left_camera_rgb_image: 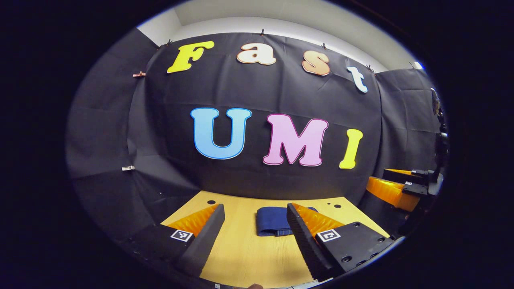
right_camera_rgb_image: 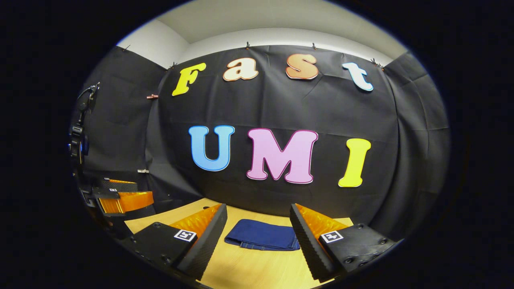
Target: Grasp the waist and the cuffs of the jeans and fold them to make the two legs overlap; first hold the waist and fold one-third of the jeans toward the cuffs, then hold the cuffs and fold the remaining one-third in the same direction to finish folding.
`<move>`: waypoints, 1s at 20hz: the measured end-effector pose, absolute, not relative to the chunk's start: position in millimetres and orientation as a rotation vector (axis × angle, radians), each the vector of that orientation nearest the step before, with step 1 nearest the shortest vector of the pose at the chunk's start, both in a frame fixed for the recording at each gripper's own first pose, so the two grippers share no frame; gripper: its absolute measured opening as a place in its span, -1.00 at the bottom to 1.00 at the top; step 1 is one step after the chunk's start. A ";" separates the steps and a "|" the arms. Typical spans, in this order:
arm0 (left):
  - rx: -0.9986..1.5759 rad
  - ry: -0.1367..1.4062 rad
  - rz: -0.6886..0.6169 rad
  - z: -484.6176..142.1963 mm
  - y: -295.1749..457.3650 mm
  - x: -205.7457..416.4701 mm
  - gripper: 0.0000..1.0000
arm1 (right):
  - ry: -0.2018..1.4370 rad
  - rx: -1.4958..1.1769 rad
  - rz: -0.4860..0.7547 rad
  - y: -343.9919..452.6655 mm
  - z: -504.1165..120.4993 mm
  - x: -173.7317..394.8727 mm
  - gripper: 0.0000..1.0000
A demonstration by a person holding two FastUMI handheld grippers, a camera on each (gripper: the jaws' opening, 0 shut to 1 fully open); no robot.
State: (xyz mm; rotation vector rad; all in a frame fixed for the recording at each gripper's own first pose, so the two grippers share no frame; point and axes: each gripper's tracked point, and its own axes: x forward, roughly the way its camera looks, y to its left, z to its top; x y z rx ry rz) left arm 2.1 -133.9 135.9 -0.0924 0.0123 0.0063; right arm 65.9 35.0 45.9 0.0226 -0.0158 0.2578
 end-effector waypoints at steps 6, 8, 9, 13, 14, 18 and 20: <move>-0.079 -0.001 0.009 139.5 -130.6 1.1 0.92 | -0.036 0.004 0.271 47.6 52.4 64.7 0.92; -0.069 -0.001 0.008 139.9 -128.8 -0.7 0.92 | -0.037 0.004 0.272 50.8 50.5 63.9 0.92; -0.066 -0.001 0.008 140.4 -128.4 -1.1 0.92 | -0.034 0.010 0.274 52.2 49.1 62.9 0.91; -0.065 0.007 -0.002 140.2 -128.1 -3.6 0.92 | -0.016 0.014 0.271 54.6 44.2 61.6 0.91; -0.062 0.011 -0.005 139.1 -127.7 -3.9 0.92 | -0.013 0.014 0.268 54.5 43.3 62.0 0.91; -0.052 0.006 -0.011 141.1 -127.6 -5.4 0.92 | -0.019 0.017 0.263 54.7 44.9 62.3 0.92; -0.052 0.007 -0.012 140.4 -127.2 -5.9 0.92 | -0.020 0.015 0.262 55.4 43.9 62.1 0.92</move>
